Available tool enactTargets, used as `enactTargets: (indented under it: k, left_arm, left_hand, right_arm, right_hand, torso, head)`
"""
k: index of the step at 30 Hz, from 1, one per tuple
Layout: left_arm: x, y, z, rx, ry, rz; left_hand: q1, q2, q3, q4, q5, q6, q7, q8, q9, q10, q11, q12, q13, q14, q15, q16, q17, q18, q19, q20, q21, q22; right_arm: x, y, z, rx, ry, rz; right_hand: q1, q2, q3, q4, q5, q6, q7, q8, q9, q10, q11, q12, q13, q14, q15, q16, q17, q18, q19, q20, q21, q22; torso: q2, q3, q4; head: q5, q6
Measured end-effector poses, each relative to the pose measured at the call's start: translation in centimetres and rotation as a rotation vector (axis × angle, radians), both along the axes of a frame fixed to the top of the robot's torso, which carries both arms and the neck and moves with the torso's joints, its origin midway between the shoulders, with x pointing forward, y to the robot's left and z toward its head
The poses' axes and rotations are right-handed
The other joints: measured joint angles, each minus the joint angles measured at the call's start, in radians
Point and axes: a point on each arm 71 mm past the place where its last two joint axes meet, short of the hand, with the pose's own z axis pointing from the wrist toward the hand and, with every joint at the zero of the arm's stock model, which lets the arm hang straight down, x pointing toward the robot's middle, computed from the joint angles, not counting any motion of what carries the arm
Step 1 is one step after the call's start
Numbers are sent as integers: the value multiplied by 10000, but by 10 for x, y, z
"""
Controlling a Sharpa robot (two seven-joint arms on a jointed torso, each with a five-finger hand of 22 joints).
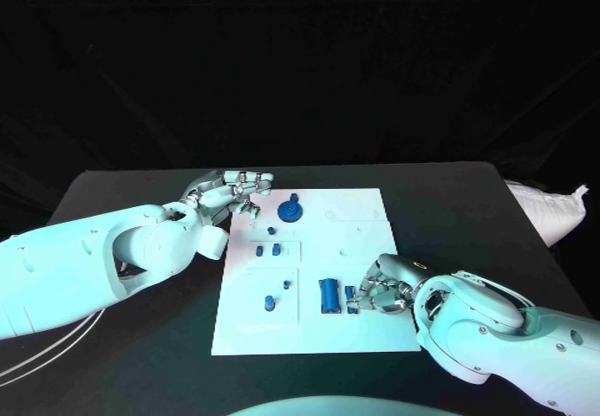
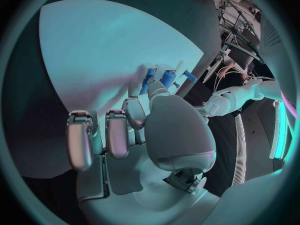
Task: Assemble the parts on the task board
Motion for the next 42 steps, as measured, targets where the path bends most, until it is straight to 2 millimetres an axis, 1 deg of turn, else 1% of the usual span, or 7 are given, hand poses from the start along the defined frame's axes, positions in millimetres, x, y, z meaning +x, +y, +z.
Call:
enactTargets:
  k: [9,16,20,25,33,37,42]
  left_arm:
    - [0,0,0,6,6,11]
    - [1,1,-2,13,32,34]
    - [0,-1,-8,-34,142,50]
    - [1,-1,-14,-112,242,150]
    - [11,3,-22,-282,204,624]
    - [16,6,-26,-357,121,1021]
    - [21,6,-33,-434,41,1479]
  left_hand:
    - [0,0,0,0,0,0,0,0,0,0,0,0,-1,0,0,0,1,1,0,0,0,0]
    - [0,0,-29,-29,0,-3,1,0,0,-134,26,0,12,-110,-39,-81,-255,1,-11,-1,-318,-169]
    - [0,0,-73,16,0,-110,70,0,1,-620,170,-87,-104,-1280,126,-1295,-1906,1,-739,111,-1211,-629]
    - [0,0,-31,40,0,-197,160,69,-4,-980,423,-674,-587,-2405,335,-3061,-2892,1,-1901,306,-2211,-1191]
    - [-93,-93,324,204,0,-268,232,-171,-12,-833,669,-1982,-1501,-3279,1020,-7030,-4656,1,-4159,1008,-4631,-3063]
    - [-136,-137,352,232,0,-304,268,-307,-12,-875,772,-2538,-1550,-3450,1301,-8257,-5221,1,-4670,1453,-5465,-3975]
    - [-136,-136,352,232,0,-261,311,-424,-11,-821,825,-2926,-1549,-3278,1421,-9038,-5604,117,-4789,1573,-5597,-4716]
  right_arm:
    - [-3,-3,1,36,-115,64]
    - [2,-12,12,758,-285,-23]
    - [19,-22,20,1957,-414,-266]
    - [56,-40,22,4042,-374,-1033]
    - [101,-57,15,7748,-136,-2272]
    - [117,-60,12,9018,-275,-2630]
    - [132,-62,10,9994,-550,-2818]
  right_hand:
    - [50,51,-220,58,202,-14,13,0,-20,0,0,-96,-4,0,0,-61,-1,0,0,0,-43,-1]
    - [-260,-144,-847,458,279,-705,338,-336,-187,-839,257,-2207,-1334,2,83,-547,-187,0,-139,92,-526,-1]
    - [21,-13,-1109,520,163,-1471,631,-764,-437,-2011,522,-4977,-3113,-84,334,-1942,-1946,443,-1236,274,-1812,-124]
    - [1173,491,-944,339,296,-1871,942,-1010,-778,-3238,903,-7467,-5285,-1795,673,-6520,-6573,1408,-4402,565,-6172,-3728]
    - [2465,859,-547,18,60,-1810,1311,-1087,-1558,-3482,1459,-9854,-8799,-3812,1524,-11367,-9450,1407,-5978,1368,-10263,-6745]
    - [2547,868,-321,-167,-39,-1845,1339,-1087,-2148,-3191,1556,-10225,-10354,-3709,1718,-12671,-10572,1406,-5685,1677,-11532,-7908]
    - [2547,868,-59,-429,-39,-1844,1339,-1086,-2659,-3034,1535,-10226,-11508,-3103,1688,-13319,-11355,1406,-4956,1606,-12251,-8728]
  torso:
    - [-14,3,-6]
    - [-40,-7,-8]
    - [-89,-13,-11]
    - [-244,-49,-28]
    - [-566,-113,-117]
    - [-719,-126,-170]
    - [-856,-102,-186]
  head:
    - [12,9]
    - [-5,95]
    - [-36,175]
    - [-56,340]
    - [-1,756]
    - [10,1017]
    - [35,1208]
